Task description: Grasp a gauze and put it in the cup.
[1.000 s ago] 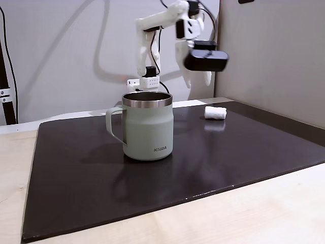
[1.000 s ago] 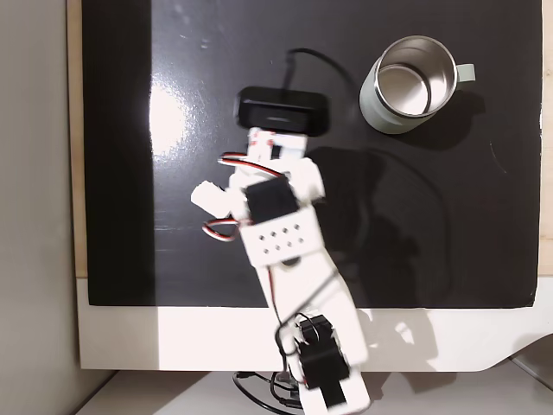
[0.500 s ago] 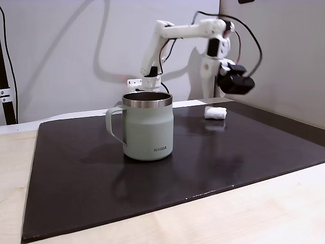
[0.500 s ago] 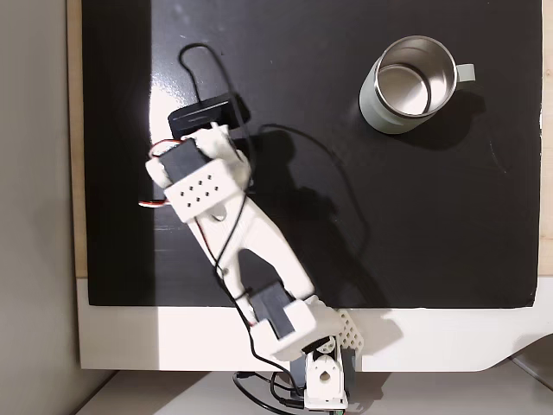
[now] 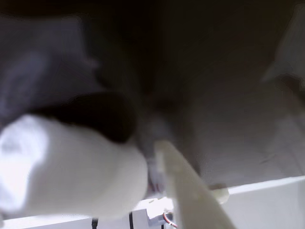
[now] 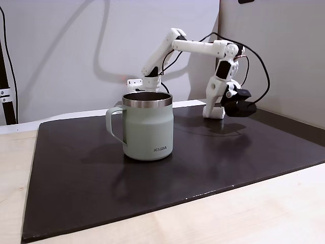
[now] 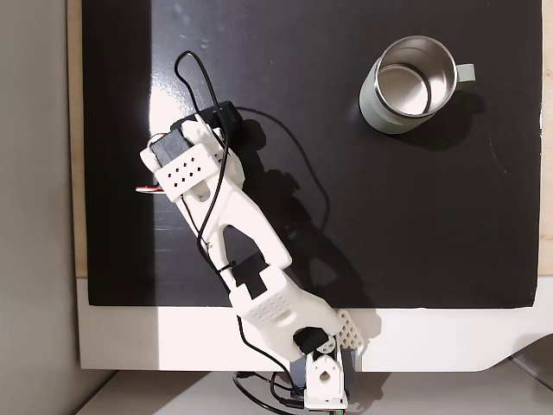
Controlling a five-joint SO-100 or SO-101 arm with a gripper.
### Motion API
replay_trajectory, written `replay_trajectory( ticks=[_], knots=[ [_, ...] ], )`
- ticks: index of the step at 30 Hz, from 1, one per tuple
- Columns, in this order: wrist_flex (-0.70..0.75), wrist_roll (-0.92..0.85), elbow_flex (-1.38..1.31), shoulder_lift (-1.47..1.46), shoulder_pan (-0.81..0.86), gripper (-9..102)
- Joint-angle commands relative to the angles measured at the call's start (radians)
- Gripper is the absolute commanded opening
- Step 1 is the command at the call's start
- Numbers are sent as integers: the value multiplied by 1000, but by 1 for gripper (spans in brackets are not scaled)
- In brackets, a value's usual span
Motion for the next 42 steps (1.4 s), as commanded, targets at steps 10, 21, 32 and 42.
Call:
replay_trajectory(
  ticks=[10,21,32,42],
  knots=[
    [5,25,-75,2,-5,1],
    [12,78,-118,233,32,0],
    [14,146,-385,491,316,0],
    [0,193,-776,374,689,0]
  ],
)
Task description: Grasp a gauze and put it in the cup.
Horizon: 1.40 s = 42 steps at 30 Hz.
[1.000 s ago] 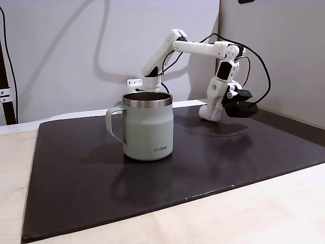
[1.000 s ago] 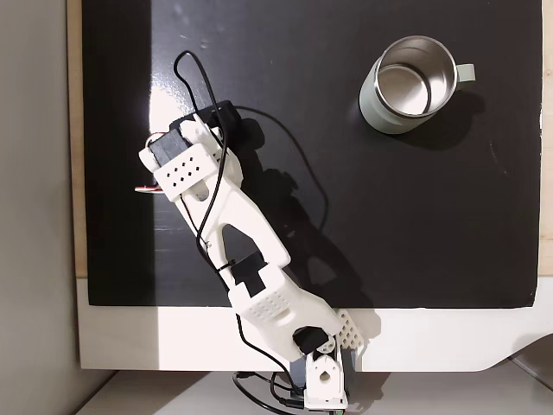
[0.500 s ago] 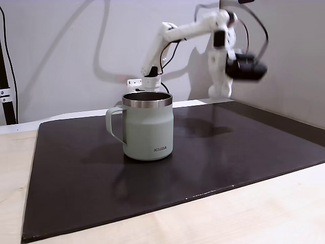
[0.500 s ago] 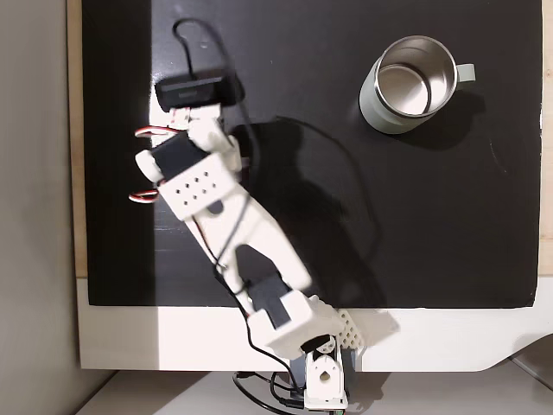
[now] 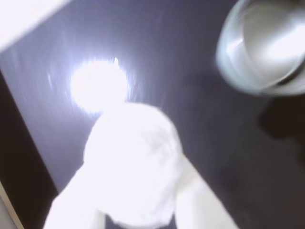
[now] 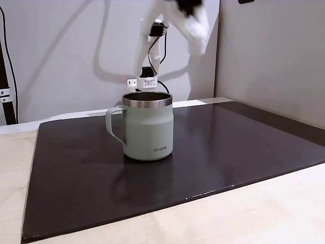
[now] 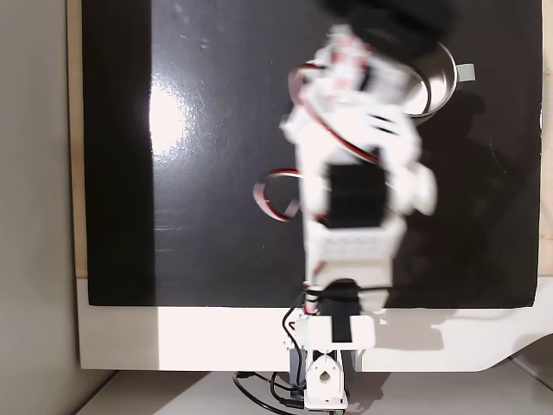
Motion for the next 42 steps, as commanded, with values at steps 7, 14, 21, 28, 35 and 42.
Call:
replay_trajectory(
  ticks=[7,14,21,28,35,42],
  knots=[
    [-25,146,-318,-219,262,0],
    [-20,253,-420,-374,330,0],
    [-14,284,-425,-445,345,0],
    [-8,276,-425,-442,339,22],
    [-5,278,-408,-416,336,33],
    [-5,281,-380,-383,328,32]
  ],
)
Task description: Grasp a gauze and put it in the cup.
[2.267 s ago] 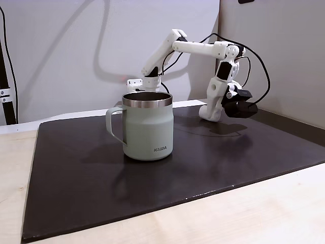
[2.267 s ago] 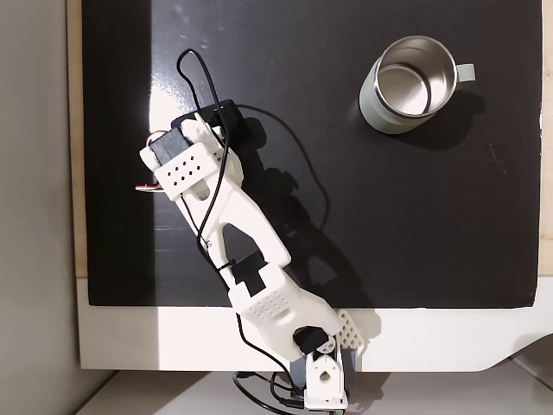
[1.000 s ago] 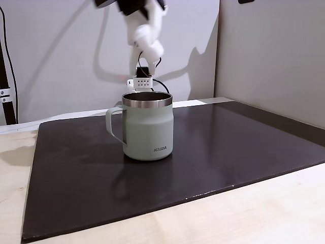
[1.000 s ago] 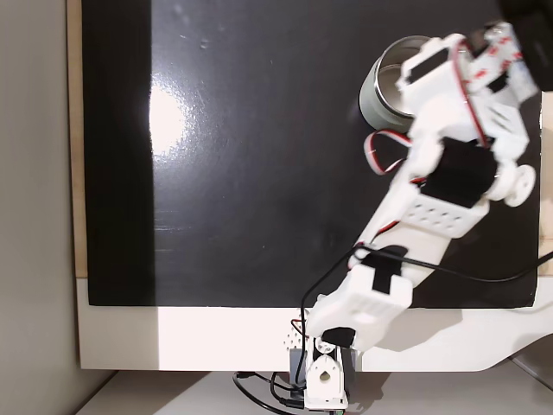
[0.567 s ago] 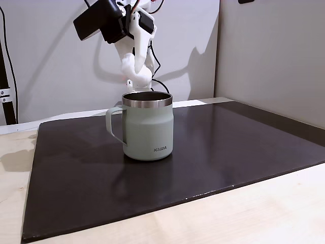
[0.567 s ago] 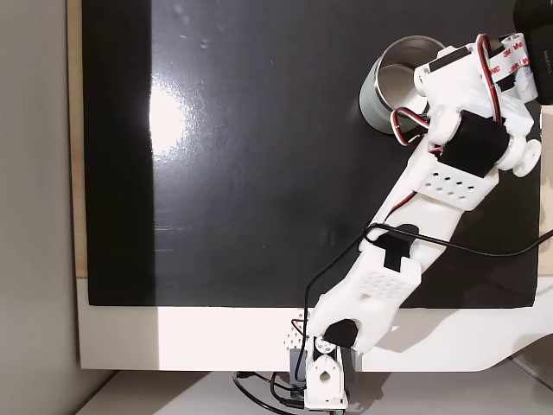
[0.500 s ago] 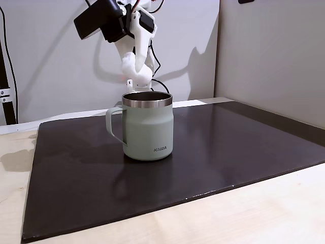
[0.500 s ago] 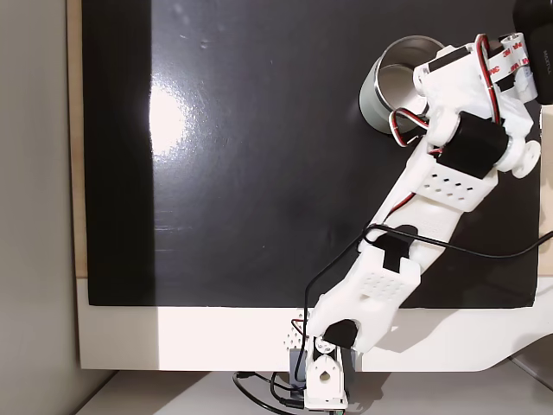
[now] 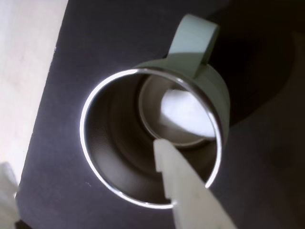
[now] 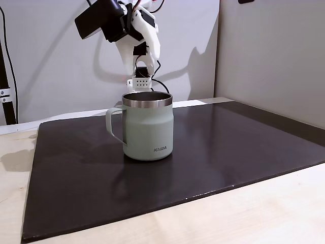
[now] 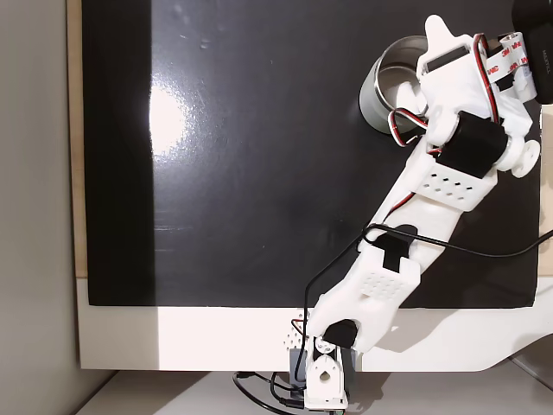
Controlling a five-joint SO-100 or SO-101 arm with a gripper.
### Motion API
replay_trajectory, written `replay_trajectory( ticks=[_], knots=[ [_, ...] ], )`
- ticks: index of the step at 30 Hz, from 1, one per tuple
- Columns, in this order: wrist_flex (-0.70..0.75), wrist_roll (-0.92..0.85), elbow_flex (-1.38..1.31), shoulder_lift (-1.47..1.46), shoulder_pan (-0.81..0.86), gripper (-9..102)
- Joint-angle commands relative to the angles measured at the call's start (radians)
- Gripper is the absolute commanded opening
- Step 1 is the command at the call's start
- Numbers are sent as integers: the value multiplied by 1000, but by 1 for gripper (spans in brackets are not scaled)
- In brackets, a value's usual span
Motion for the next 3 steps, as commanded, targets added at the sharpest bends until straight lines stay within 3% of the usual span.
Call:
replay_trajectory(
  ticks=[1,3],
  knots=[
    [-5,3,-8,83,-11,32],
    [-5,5,-6,87,-14,32]
  ],
)
